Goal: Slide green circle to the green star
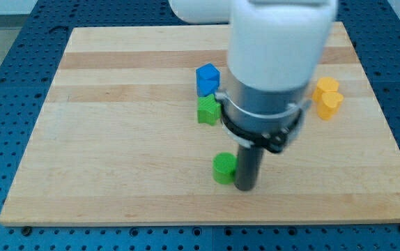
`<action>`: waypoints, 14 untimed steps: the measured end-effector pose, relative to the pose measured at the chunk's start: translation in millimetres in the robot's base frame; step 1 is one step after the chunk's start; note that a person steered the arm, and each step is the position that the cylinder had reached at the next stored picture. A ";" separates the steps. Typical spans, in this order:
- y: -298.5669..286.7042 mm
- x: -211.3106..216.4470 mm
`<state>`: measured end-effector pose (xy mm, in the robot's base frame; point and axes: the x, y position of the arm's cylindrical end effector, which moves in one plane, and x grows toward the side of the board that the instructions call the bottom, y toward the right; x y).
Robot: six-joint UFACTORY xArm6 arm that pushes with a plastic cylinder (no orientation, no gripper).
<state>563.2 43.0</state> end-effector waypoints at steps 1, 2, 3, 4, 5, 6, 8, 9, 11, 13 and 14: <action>-6.6 -8.1; -10.9 -17.1; -12.6 -36.4; -10.8 -14.4; -10.8 3.7; -27.2 2.7; -52.9 -14.8; -52.3 -48.2; -52.3 -72.5; -6.1 -32.8; 42.7 -36.6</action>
